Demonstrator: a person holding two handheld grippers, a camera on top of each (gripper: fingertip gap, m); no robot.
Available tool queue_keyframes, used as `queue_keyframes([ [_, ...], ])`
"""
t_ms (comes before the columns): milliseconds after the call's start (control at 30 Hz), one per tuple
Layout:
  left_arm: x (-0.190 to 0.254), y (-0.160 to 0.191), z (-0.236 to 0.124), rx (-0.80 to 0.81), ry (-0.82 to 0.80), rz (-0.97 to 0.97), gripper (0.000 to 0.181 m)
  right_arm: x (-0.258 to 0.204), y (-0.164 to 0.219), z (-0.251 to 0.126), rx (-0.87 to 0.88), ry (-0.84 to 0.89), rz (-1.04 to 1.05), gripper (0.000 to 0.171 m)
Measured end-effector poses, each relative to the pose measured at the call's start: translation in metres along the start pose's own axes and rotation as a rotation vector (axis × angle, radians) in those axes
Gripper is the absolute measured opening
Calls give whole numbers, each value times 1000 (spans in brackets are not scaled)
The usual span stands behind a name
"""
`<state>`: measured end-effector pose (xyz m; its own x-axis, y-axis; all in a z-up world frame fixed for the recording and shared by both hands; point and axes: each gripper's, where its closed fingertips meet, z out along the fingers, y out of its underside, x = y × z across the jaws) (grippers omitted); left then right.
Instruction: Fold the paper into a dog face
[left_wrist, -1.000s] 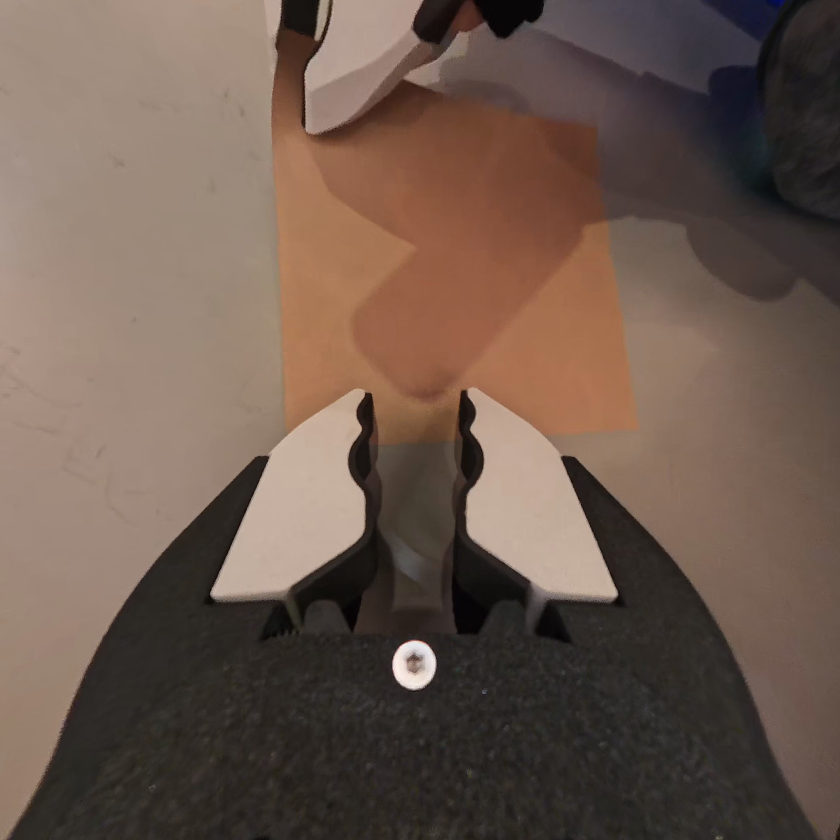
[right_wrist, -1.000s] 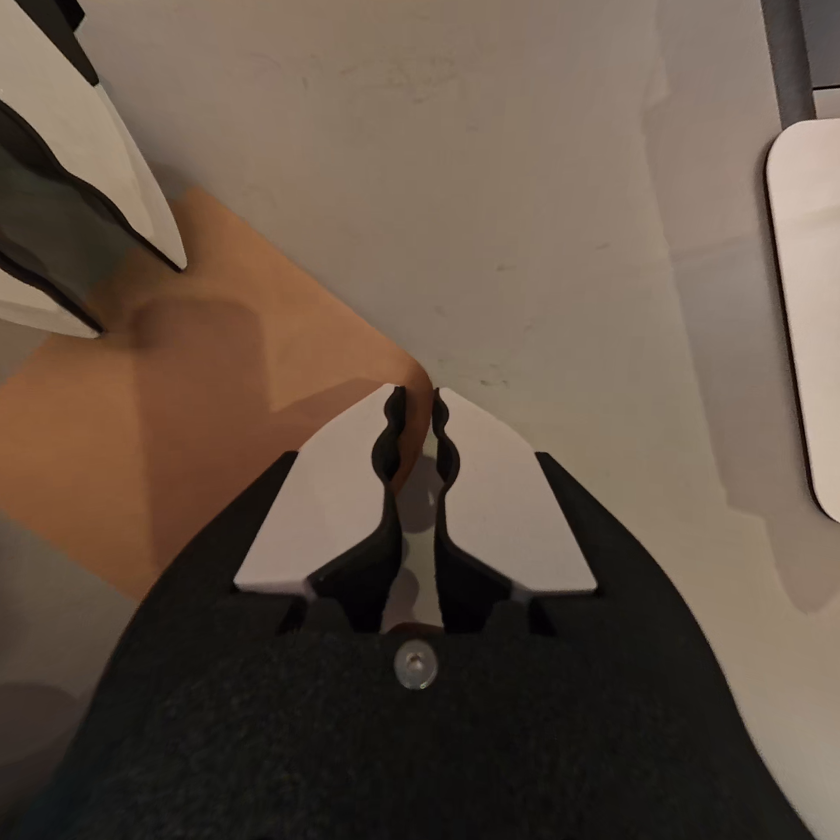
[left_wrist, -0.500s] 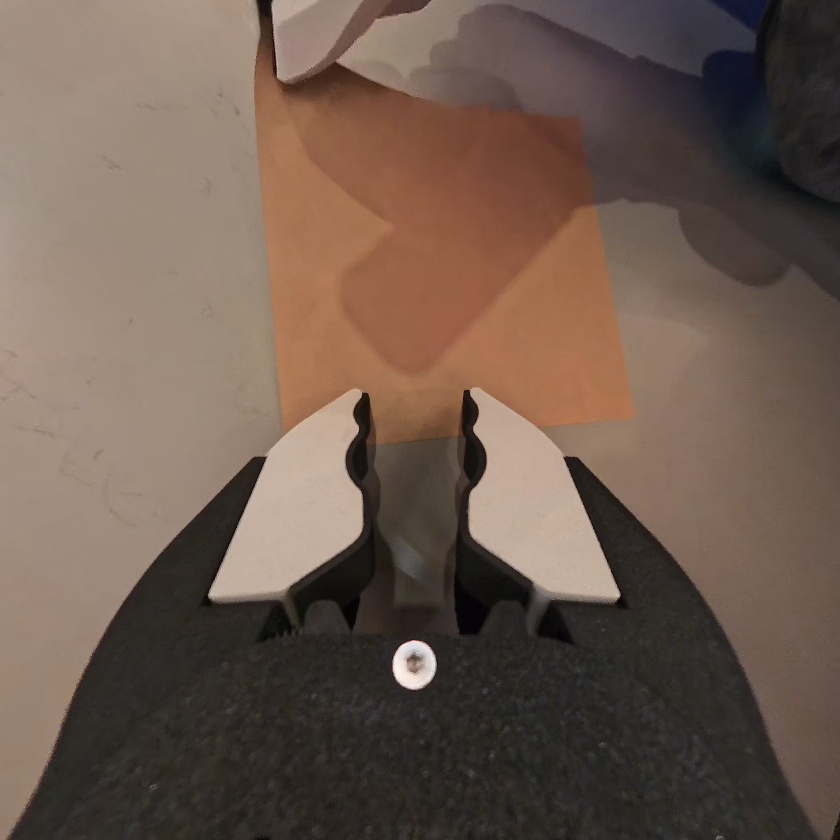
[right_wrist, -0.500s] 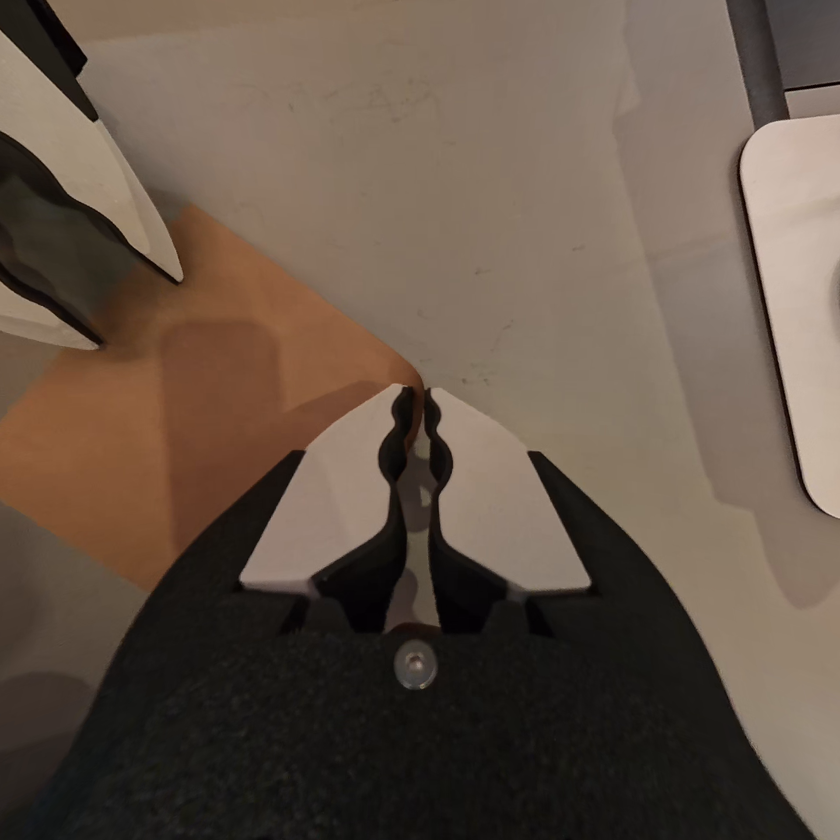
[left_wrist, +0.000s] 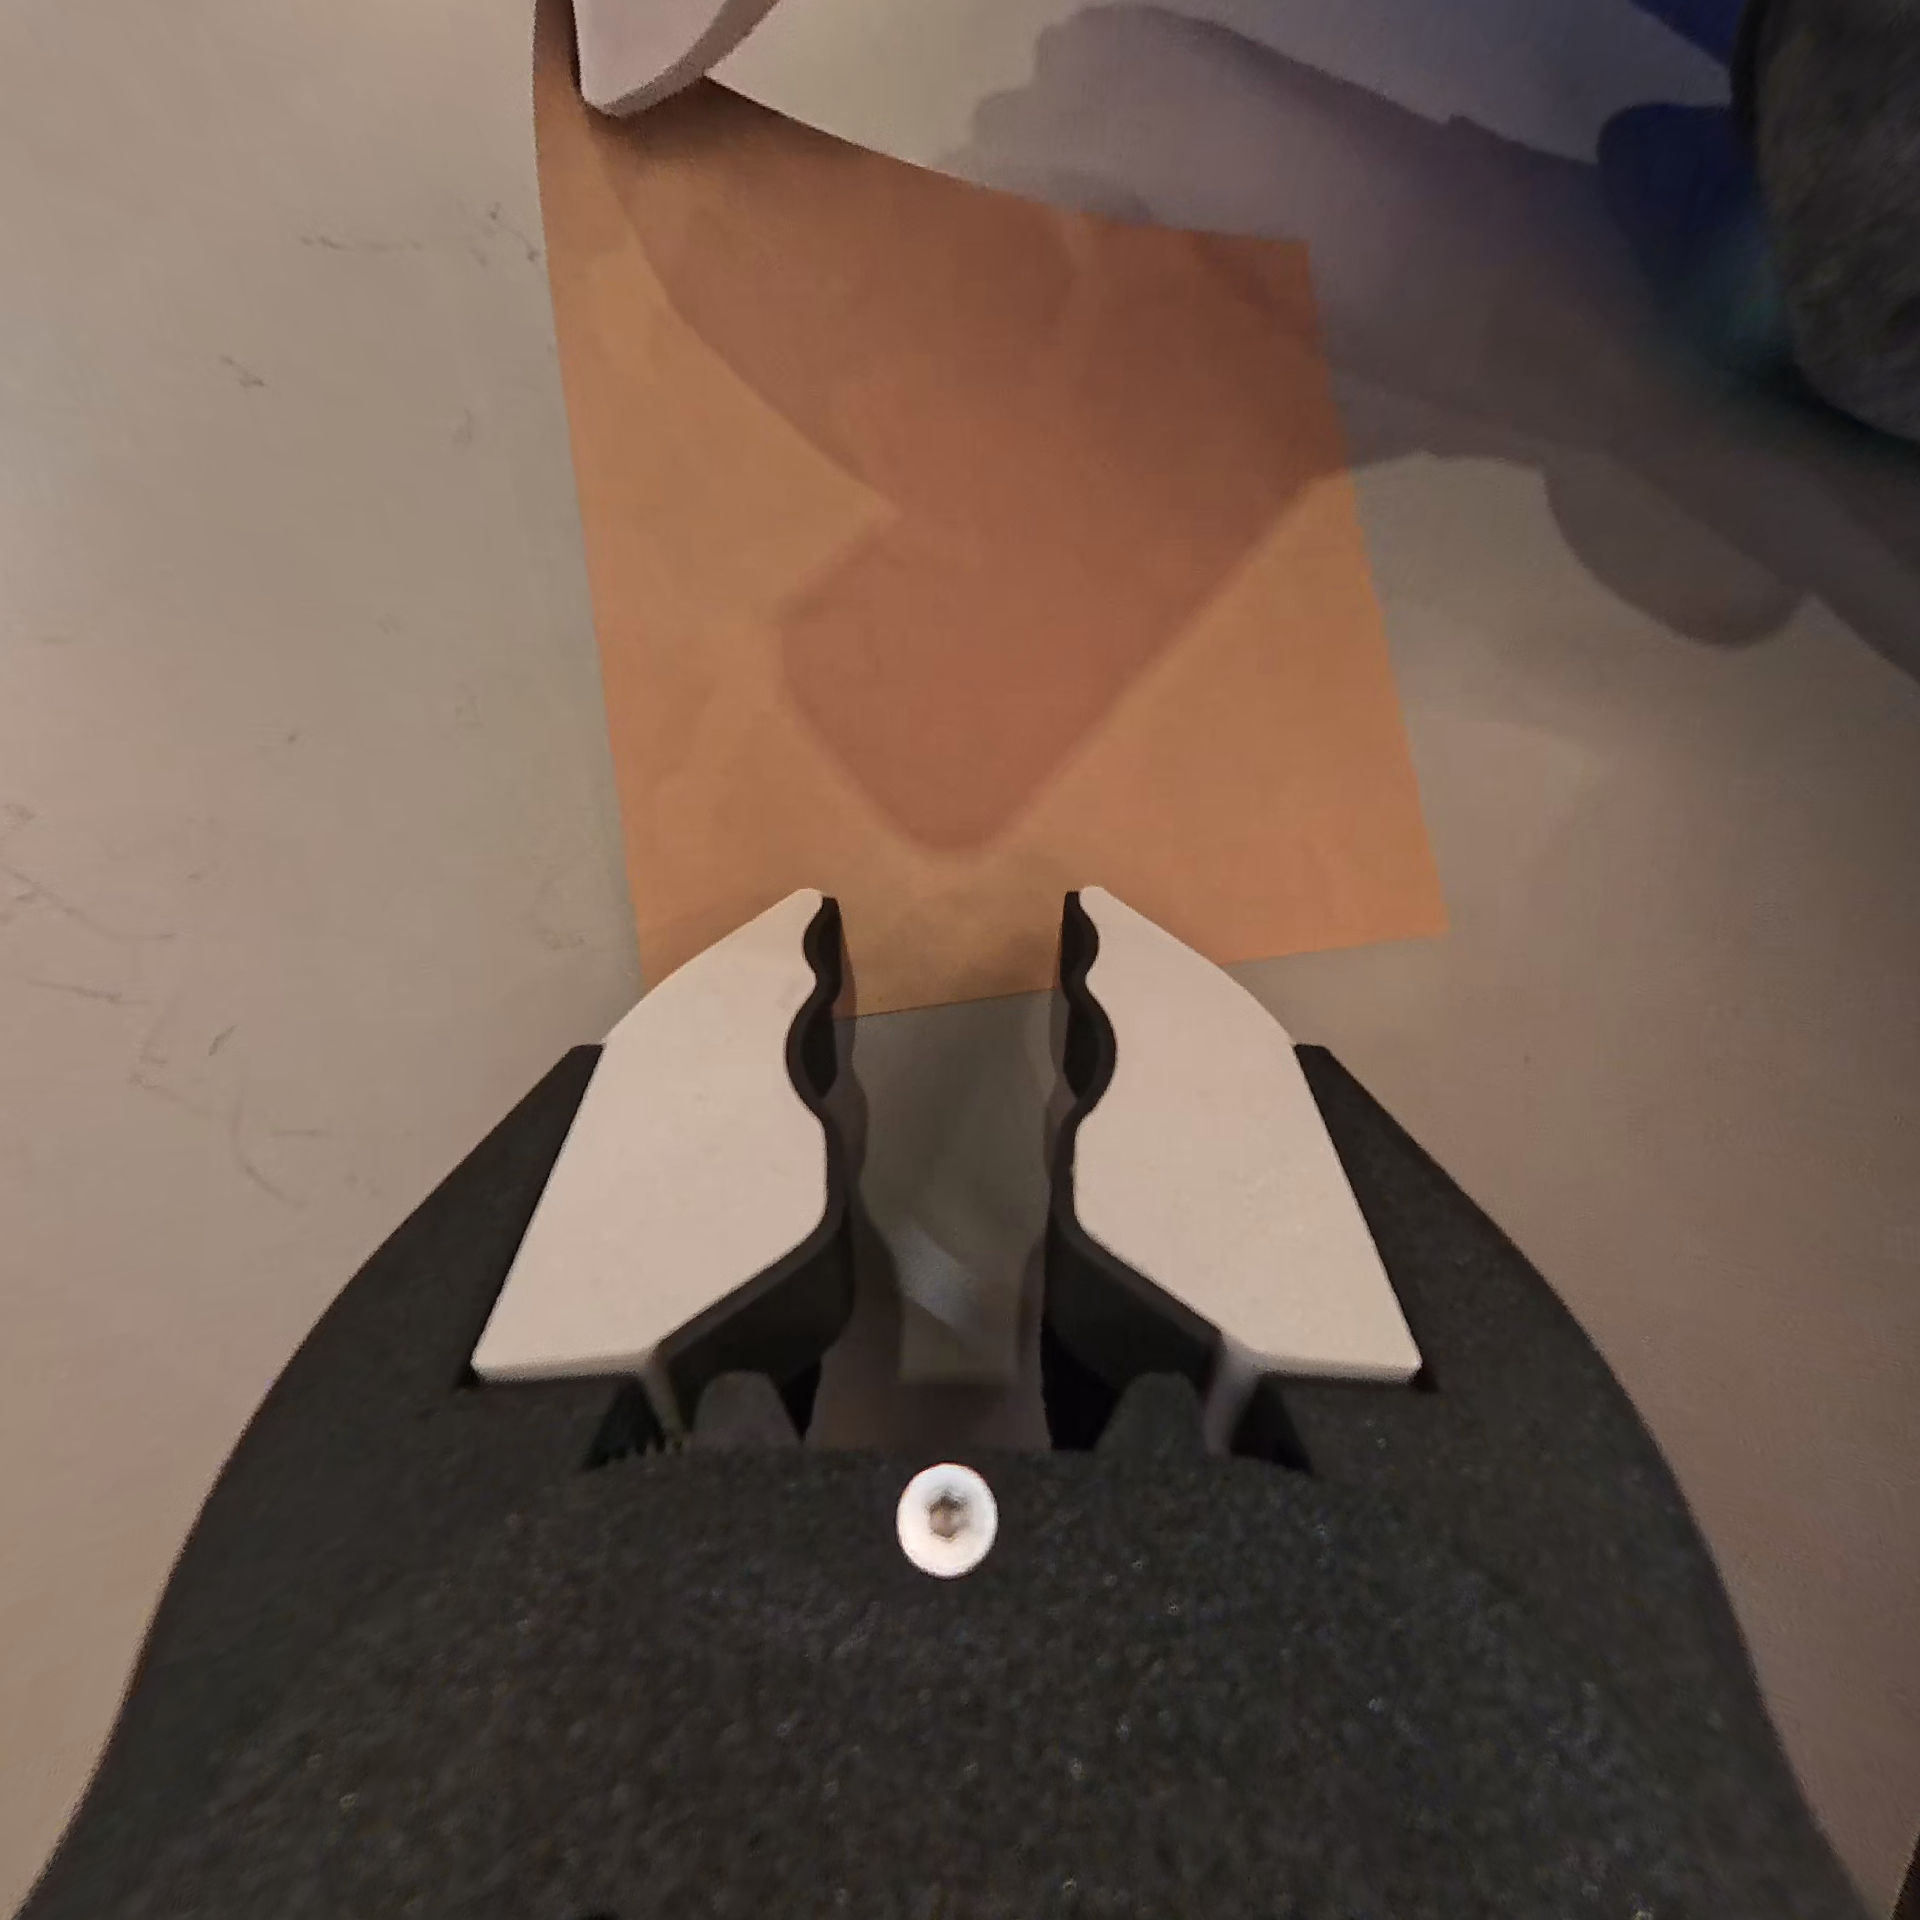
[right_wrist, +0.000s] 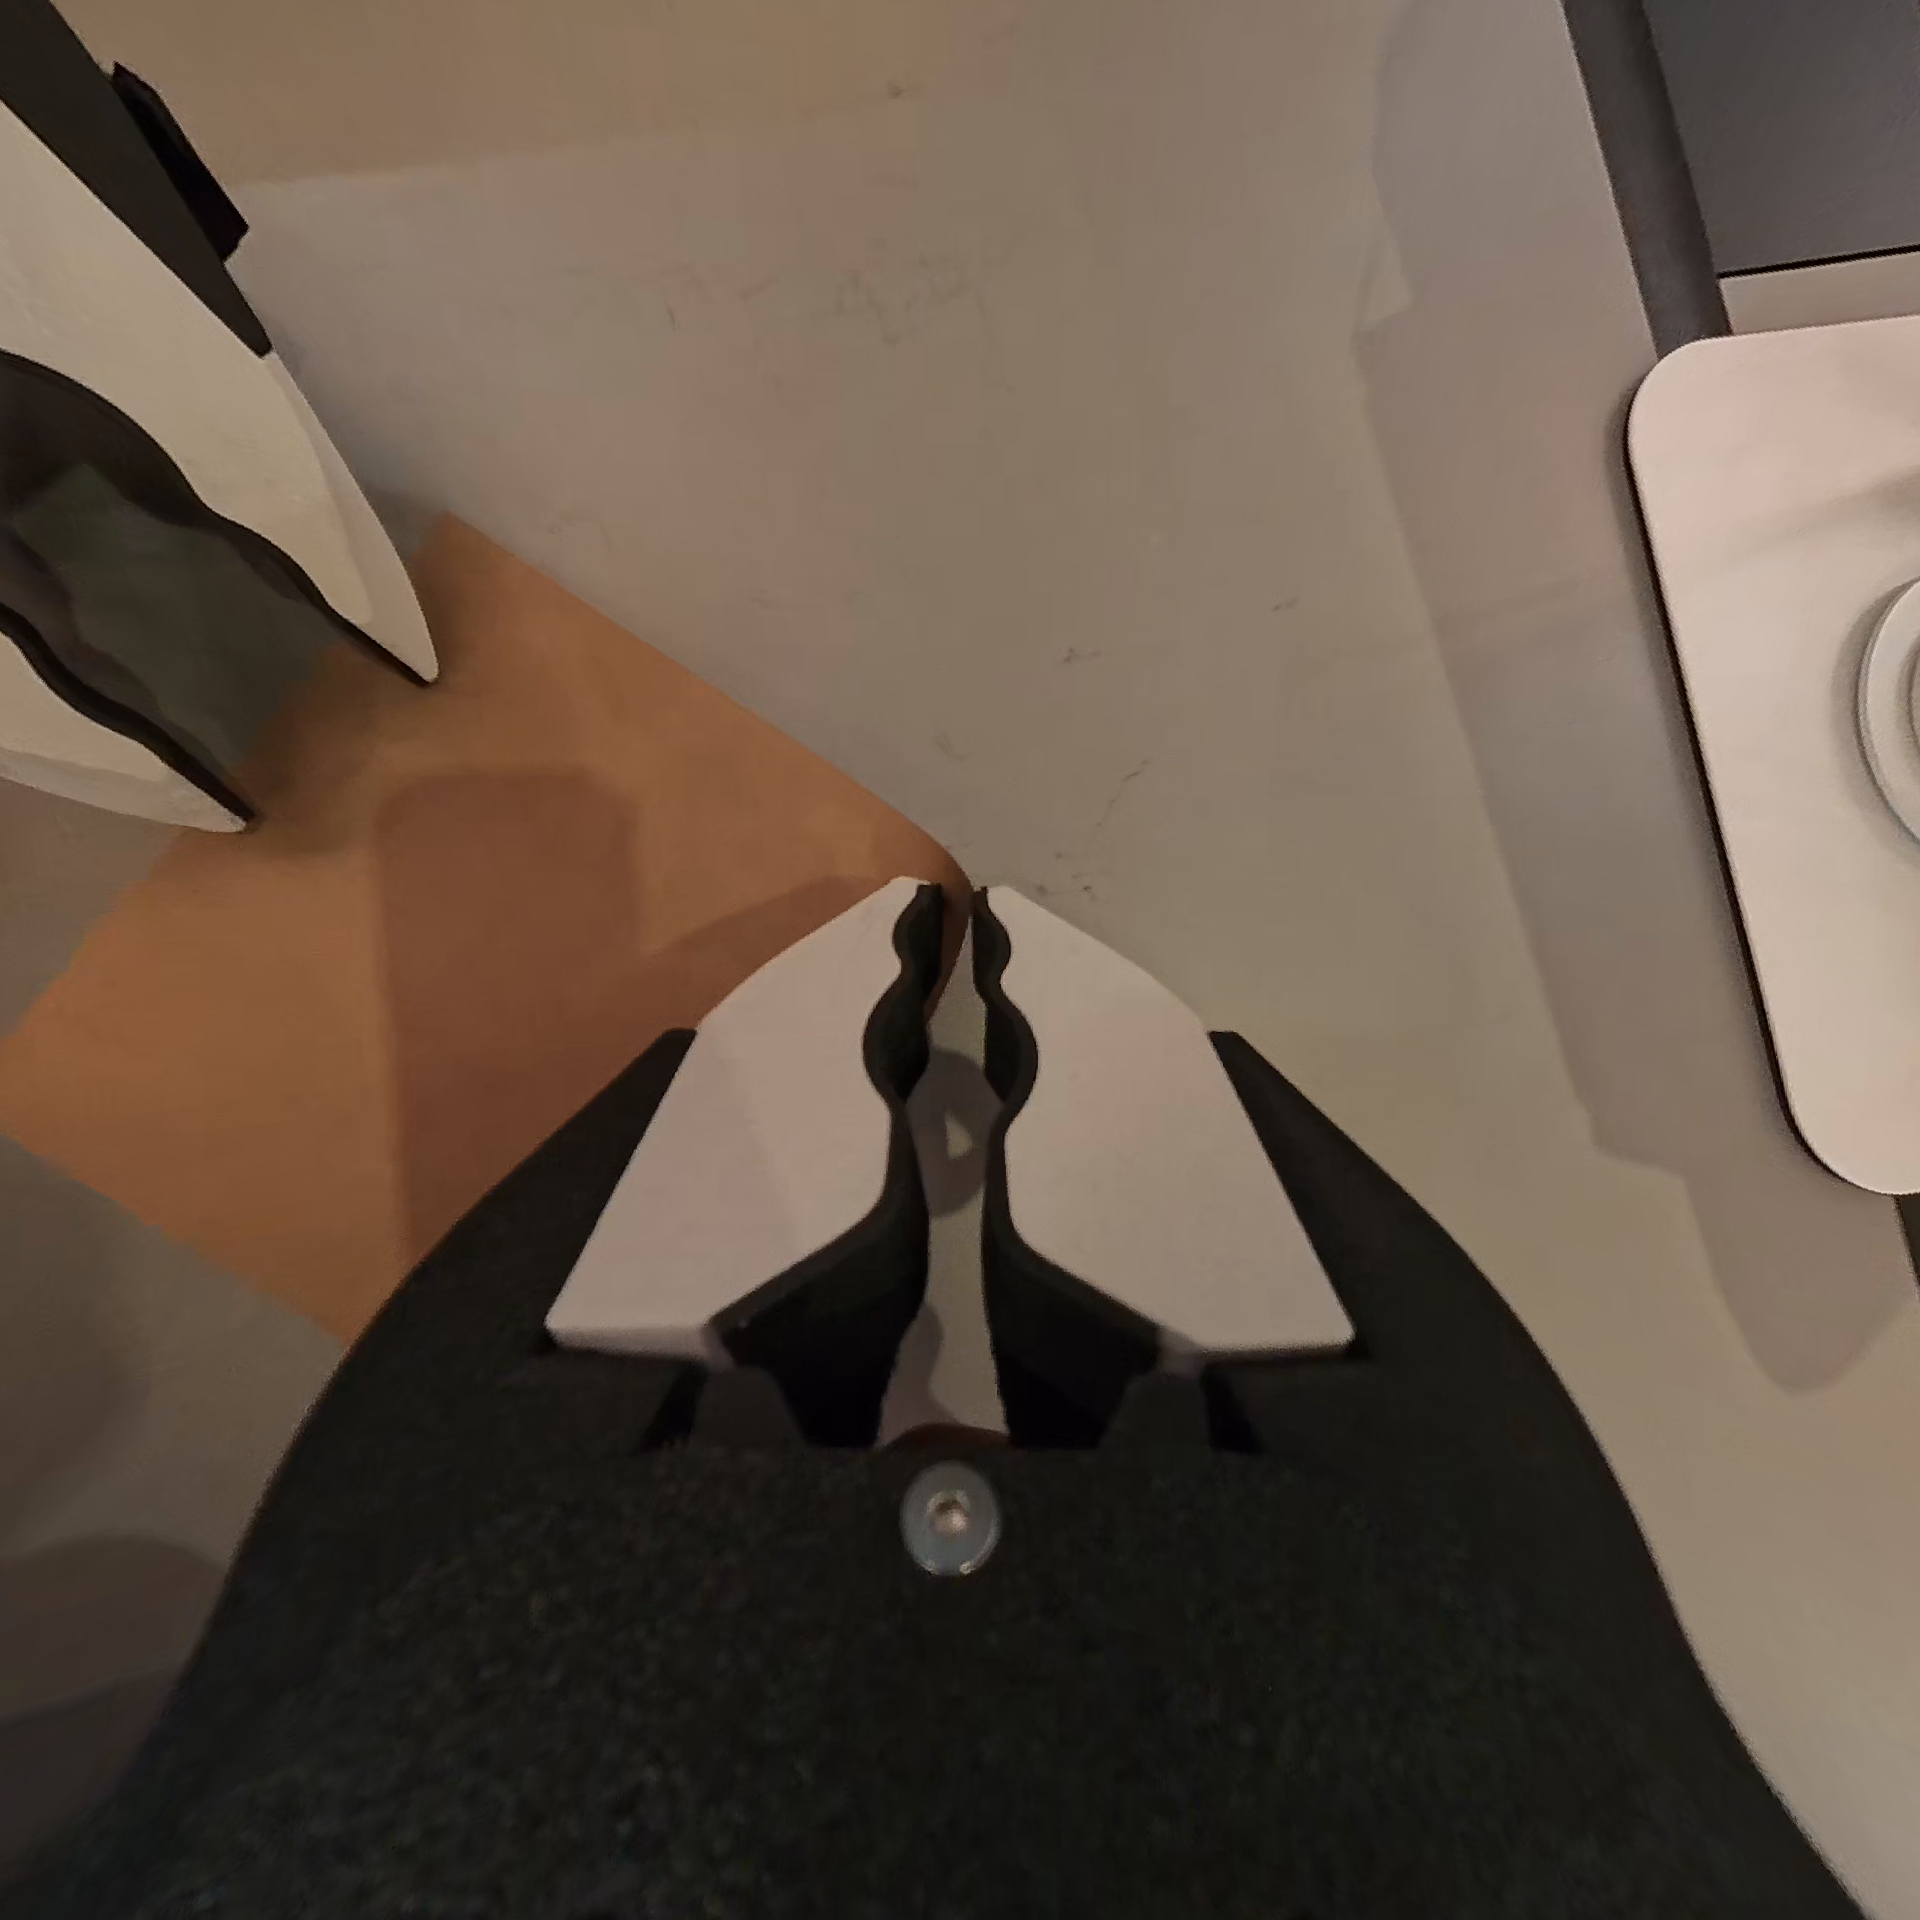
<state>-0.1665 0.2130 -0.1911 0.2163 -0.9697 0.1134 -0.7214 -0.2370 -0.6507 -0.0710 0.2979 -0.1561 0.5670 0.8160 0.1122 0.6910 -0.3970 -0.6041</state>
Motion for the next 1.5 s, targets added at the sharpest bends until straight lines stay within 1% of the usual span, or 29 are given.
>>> queue_keyframes([
  [367,0,0,0,0,2,6,41,2,-6,0,41,-12,22,3],
  [600,1,0,0,2,6,5,41,-1,-12,-1,107,-77,84,3],
  [700,1,0,0,4,8,4,41,-1,-14,-1,141,-106,113,0],
  [867,1,0,0,5,10,3,41,-1,-14,0,164,-123,129,0],
  [933,1,0,0,4,9,2,41,-2,-15,-2,176,-107,98,0],
  [1033,1,0,0,4,9,1,41,-8,-20,-7,186,-57,-8,0],
  [1200,0,0,0,4,5,-1,41,-38,-27,-14,159,-21,-150,0],
  [1300,-2,1,0,3,-14,-1,36,-58,-21,-15,114,-5,-201,0],
  [1500,-2,1,-1,-2,-26,-5,34,-93,1,-9,19,15,-234,0],
])
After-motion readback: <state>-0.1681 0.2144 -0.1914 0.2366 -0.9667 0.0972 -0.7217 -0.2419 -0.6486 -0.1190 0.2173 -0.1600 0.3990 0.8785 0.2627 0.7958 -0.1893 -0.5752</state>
